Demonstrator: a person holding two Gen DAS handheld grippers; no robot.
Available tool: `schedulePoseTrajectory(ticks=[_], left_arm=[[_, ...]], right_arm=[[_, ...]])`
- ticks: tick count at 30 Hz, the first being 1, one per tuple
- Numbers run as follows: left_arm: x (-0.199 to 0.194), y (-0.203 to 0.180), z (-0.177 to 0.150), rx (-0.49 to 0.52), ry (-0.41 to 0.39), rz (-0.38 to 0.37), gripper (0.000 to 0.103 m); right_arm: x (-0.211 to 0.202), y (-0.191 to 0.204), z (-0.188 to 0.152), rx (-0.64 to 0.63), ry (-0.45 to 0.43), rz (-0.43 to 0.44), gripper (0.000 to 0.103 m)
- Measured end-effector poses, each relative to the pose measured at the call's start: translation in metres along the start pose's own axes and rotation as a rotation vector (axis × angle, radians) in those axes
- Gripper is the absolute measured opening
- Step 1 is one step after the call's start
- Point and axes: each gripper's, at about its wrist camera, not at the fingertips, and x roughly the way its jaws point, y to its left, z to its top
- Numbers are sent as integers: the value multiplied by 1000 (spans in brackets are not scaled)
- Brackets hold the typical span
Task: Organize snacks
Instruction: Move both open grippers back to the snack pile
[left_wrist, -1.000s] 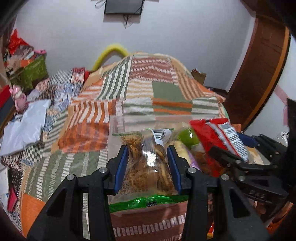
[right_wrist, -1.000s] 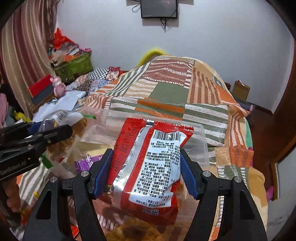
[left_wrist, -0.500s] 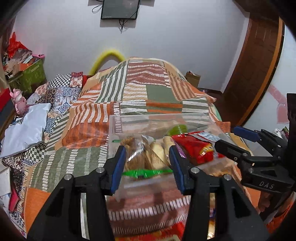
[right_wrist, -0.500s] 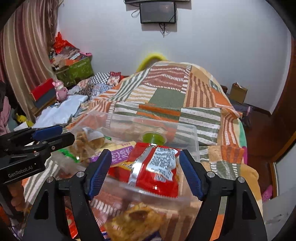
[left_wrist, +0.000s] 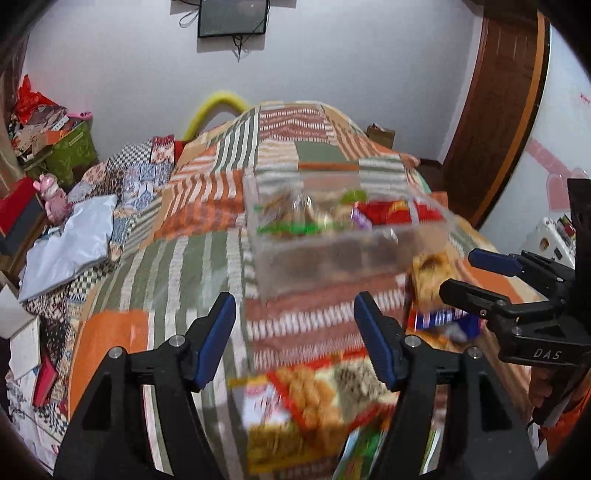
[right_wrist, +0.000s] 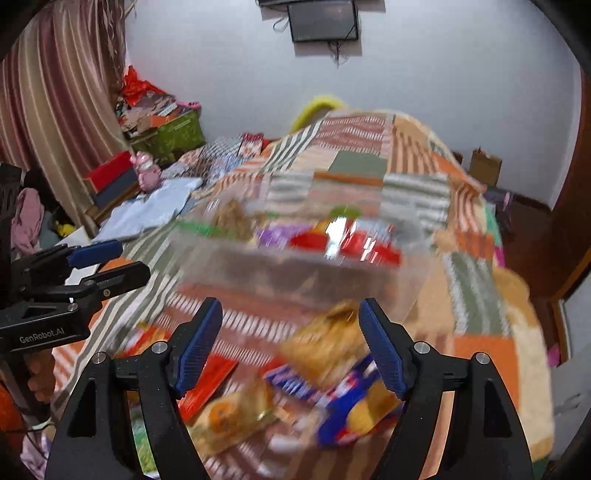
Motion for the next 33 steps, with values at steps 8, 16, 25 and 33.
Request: schedulePoseTrajectory(ticks=[8, 16, 25, 33], left_arm=[[-14, 19, -46, -17, 40, 3, 66], [-17, 42, -76, -44, 81, 27, 66], [-2, 34, -88, -47, 147, -36, 66], [17, 19, -86, -20, 163, -38, 68]], right_arm=[[13, 23, -40, -25, 93, -4, 74], [31, 25, -50, -1, 142, -38, 75], [31, 30, -56, -39, 147, -66, 75], [12, 18, -72, -66, 147, -119, 72]])
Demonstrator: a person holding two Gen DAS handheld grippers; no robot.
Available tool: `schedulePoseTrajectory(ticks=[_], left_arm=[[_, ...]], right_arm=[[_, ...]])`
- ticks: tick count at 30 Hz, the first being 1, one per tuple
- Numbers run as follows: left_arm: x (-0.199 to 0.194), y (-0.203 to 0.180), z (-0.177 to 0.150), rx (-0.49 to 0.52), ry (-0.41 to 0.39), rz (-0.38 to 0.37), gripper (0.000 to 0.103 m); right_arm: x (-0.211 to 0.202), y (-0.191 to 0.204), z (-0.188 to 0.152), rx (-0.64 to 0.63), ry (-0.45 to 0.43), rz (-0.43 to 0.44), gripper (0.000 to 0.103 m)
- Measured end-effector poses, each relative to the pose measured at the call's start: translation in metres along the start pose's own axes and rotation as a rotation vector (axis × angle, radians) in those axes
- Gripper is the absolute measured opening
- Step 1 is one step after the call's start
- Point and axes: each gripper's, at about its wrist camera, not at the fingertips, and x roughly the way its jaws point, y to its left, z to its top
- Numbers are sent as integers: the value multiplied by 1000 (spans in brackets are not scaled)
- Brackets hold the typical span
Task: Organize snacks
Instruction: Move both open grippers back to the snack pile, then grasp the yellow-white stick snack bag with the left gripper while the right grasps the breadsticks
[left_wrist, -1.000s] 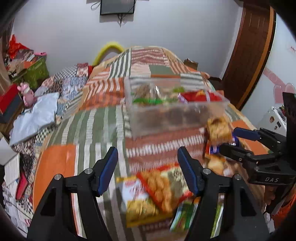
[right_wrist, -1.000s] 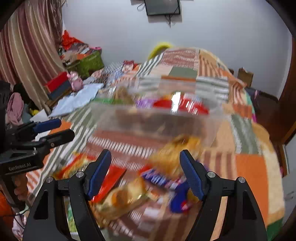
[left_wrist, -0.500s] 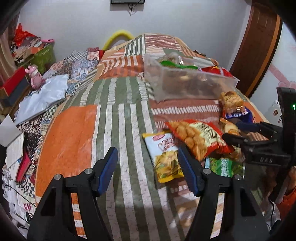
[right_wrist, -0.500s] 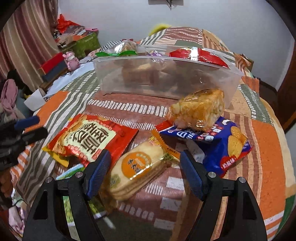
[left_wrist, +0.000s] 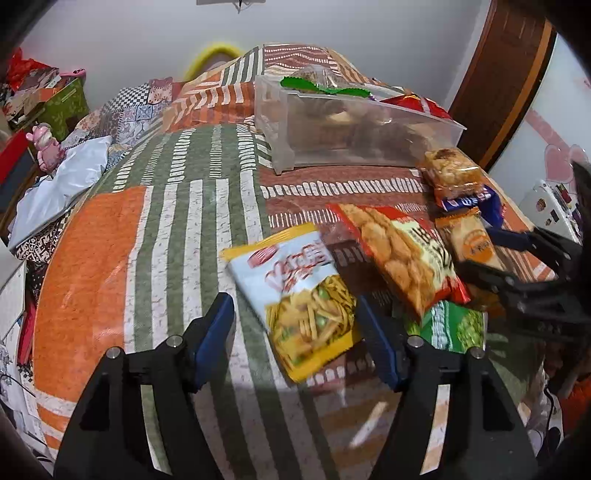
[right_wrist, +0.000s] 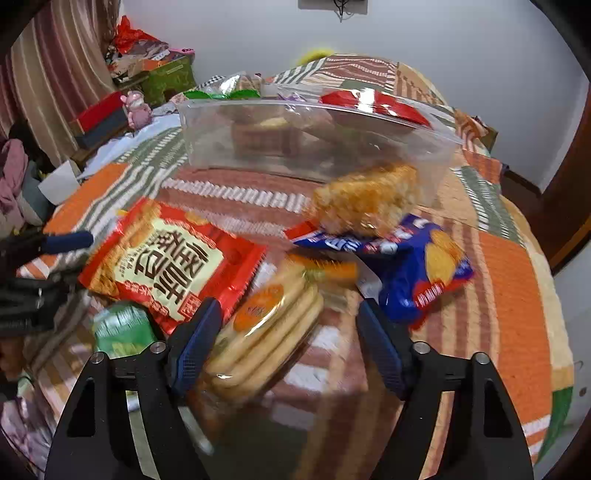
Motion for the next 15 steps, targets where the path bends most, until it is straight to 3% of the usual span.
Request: schedulePoseTrajectory(ticks=[5, 9, 15], left_arm=[[9, 0, 5, -10, -1, 13, 68], [17, 7, 4, -44, 9, -4, 59], [11, 12, 1, -49, -2, -2, 50]], right_arm=[[-8, -9, -7, 20, -11, 1, 70], [-8, -10, -6, 35, -17, 42, 43], [-14, -5, -9, 36, -48, 64, 33]])
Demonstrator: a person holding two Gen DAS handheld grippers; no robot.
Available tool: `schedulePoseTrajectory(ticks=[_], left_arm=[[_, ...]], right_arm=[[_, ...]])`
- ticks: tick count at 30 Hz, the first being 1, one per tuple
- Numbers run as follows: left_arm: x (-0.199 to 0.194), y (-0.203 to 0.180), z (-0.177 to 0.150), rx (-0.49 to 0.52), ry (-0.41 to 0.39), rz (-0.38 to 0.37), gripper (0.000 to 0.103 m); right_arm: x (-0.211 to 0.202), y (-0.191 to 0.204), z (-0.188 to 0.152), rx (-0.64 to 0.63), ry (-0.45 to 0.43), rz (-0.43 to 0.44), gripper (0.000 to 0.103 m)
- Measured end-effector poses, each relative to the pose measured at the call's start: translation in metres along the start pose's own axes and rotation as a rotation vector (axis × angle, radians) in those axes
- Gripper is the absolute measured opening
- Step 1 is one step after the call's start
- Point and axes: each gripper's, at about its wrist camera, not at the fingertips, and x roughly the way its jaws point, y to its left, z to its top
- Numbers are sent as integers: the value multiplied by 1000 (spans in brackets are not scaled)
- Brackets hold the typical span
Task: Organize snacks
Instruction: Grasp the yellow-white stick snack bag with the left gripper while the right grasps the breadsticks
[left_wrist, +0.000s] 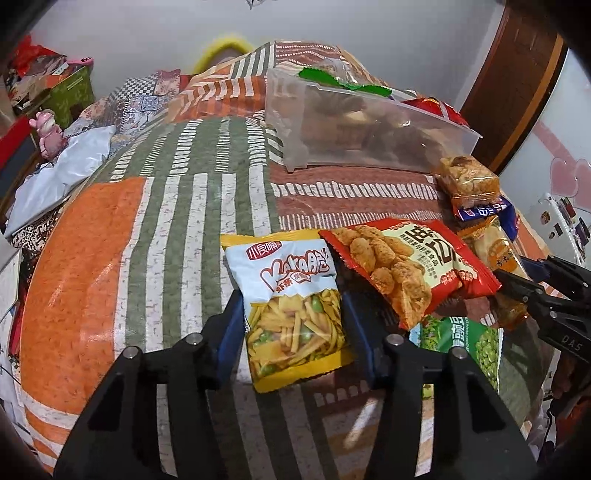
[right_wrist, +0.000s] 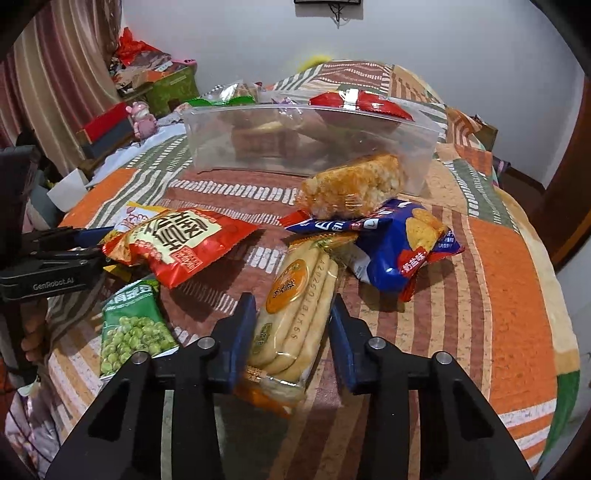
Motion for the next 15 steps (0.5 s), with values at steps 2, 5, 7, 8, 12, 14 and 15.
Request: schedulePoseTrajectory(ticks=[2, 5, 7, 8, 12, 14, 15], left_arm=[[-5, 4, 0, -17, -3, -8, 47], [-12, 7, 2, -24, -16, -5, 40], [-19, 7, 4, -22, -34, 0, 37], [-23, 6, 5, -20, -43, -1, 37], [-39, 2, 9, -3, -85, 5, 30], [-45, 1, 10, 2, -100, 2, 29], [-49, 0, 12, 1, -110, 1, 28]], right_arm=[[-3, 2, 0, -4, -13, 5, 31], [-11, 4, 2, -13, -37, 9, 28], [-15, 6, 4, -19, -49, 17, 22], [-17, 7, 5, -21, -57, 24, 22], [-25, 13, 9, -35, -86, 36, 21], [-29, 15, 11, -39, -101, 39, 21], [-31, 15, 12, -39, -107, 41, 21]])
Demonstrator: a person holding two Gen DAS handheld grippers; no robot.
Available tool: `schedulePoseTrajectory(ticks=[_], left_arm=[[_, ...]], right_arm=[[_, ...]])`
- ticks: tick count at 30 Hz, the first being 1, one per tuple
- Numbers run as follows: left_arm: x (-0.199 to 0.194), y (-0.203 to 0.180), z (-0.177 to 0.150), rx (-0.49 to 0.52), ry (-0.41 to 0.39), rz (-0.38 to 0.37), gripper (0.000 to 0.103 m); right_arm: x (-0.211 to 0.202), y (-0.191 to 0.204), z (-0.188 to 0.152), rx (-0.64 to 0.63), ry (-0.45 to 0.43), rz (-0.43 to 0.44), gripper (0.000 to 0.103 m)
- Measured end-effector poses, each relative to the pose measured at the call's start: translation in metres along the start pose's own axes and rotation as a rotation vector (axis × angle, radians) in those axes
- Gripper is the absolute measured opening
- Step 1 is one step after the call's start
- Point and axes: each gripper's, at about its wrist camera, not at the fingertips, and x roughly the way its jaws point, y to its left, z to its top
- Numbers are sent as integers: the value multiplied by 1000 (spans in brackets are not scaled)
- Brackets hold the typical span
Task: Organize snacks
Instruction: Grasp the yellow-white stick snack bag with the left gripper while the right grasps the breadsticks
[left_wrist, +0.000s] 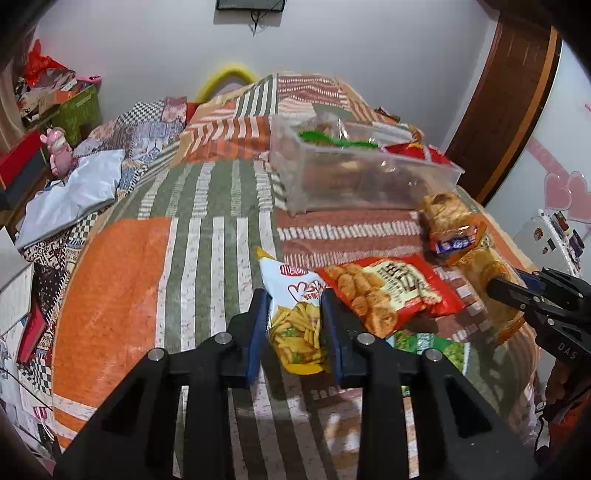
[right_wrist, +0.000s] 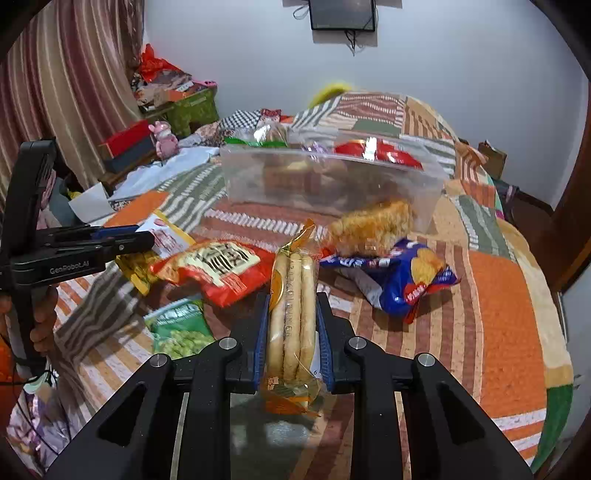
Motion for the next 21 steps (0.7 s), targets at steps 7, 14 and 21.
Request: schedulePoseTrajectory(ticks=[7, 14, 21], left_arm=[[3, -7, 4, 33, 19, 6, 11], [16, 4, -10, -10, 79, 25, 65], [41, 10, -25, -39, 173, -21, 66]], right_arm=[[-11, -1, 9, 0, -45, -2, 21], [-11, -8, 9, 27, -46, 8, 21], [-10, -15, 9, 59, -42, 17, 21]])
